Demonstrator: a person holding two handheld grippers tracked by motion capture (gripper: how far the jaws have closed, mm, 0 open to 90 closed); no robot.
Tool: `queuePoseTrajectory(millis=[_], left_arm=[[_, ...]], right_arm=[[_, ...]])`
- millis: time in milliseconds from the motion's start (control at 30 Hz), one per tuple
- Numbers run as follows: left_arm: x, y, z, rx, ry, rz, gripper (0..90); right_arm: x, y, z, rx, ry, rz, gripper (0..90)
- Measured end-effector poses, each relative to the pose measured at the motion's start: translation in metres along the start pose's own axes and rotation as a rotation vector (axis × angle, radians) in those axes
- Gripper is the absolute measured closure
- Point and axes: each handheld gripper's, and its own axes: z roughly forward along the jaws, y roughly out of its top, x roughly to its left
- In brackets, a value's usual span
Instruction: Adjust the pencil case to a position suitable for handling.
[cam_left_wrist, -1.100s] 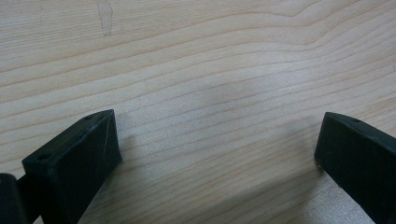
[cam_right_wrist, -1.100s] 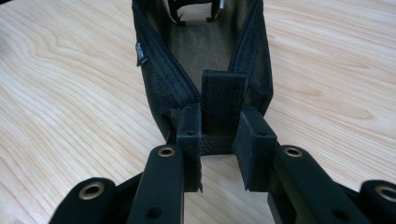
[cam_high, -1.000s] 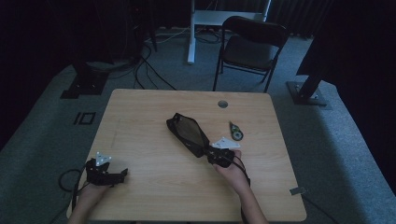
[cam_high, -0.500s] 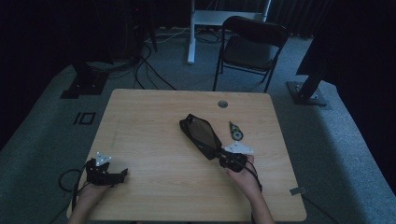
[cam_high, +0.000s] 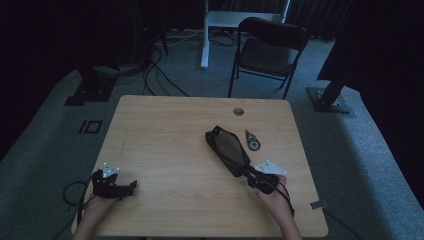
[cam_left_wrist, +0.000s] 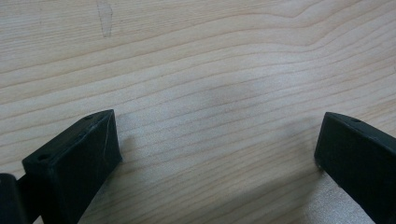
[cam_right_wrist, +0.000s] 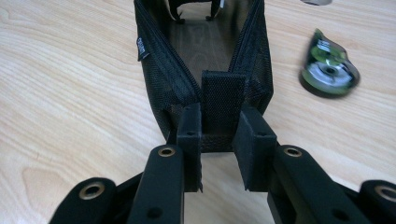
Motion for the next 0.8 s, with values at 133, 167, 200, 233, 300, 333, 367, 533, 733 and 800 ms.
queuePoseTrajectory(millis=[133, 167, 200, 233, 300, 333, 367, 533, 733, 800], left_arm=[[0.000, 0.000, 0.000, 0.000, 0.000, 0.000, 0.2], [0.000, 0.000, 0.000, 0.000, 0.000, 0.000, 0.2], [0.000, 0.000, 0.000, 0.000, 0.000, 0.000, 0.2], [0.000, 0.000, 0.000, 0.000, 0.000, 0.000, 0.2], [0.000, 0.000, 0.000, 0.000, 0.000, 0.000, 0.2], [0.000, 0.000, 0.000, 0.000, 0.000, 0.000, 0.2], [0.000, 0.000, 0.000, 0.000, 0.000, 0.000, 0.1], [0.000, 0.000, 0.000, 0.000, 0.000, 0.000, 0.2], [0.000, 0.000, 0.000, 0.000, 0.000, 0.000, 0.2], [0.000, 0.000, 0.000, 0.000, 0.000, 0.000, 0.2]], right_arm=[[-0.001, -0.007, -0.009, -0.009, -0.026, -0.005, 73.1], [-0.001, -0.008, -0.011, -0.010, -0.027, -0.004, 73.1], [-0.002, -0.009, -0.013, -0.013, -0.031, -0.007, 73.1], [-0.002, -0.010, -0.014, -0.011, -0.034, -0.011, 73.1], [-0.002, -0.011, -0.017, -0.012, -0.035, -0.007, 73.1], [-0.001, -0.012, -0.018, -0.011, -0.032, -0.006, 73.1], [-0.001, -0.013, -0.019, -0.011, -0.029, -0.008, 73.1], [0.003, -0.020, -0.025, -0.018, -0.018, 0.003, 73.1], [0.006, -0.027, -0.033, -0.026, -0.017, 0.011, 73.1], [0.008, -0.029, -0.036, -0.027, -0.014, 0.012, 73.1]])
